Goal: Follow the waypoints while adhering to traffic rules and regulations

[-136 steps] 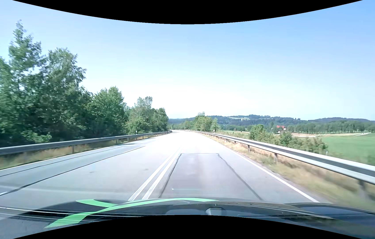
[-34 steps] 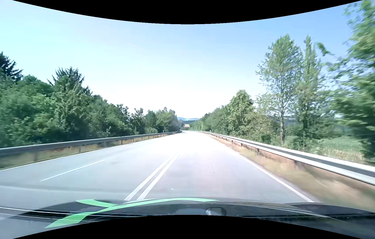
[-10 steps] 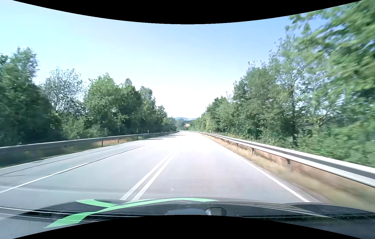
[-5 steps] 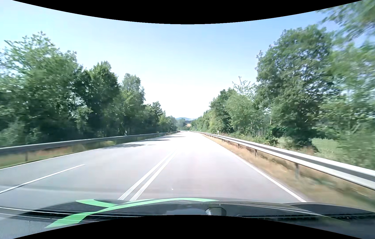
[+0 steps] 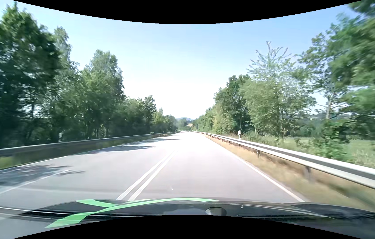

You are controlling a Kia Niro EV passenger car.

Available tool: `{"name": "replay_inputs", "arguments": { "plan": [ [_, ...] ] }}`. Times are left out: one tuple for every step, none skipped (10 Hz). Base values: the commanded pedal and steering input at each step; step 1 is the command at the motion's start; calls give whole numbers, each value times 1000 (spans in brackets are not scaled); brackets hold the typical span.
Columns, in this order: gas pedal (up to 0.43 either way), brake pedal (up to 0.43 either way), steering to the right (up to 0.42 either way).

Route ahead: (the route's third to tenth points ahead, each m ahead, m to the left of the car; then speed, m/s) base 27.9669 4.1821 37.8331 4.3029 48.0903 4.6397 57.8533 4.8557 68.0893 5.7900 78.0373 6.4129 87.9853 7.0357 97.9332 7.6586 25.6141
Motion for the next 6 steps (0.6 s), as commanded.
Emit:
{"name": "replay_inputs", "arguments": {
  "plan": [
    [260,0,-6],
    [260,0,-6],
    [260,0,-6],
    [268,0,-6],
    [268,0,-6],
    [268,0,-6]
  ]
}}
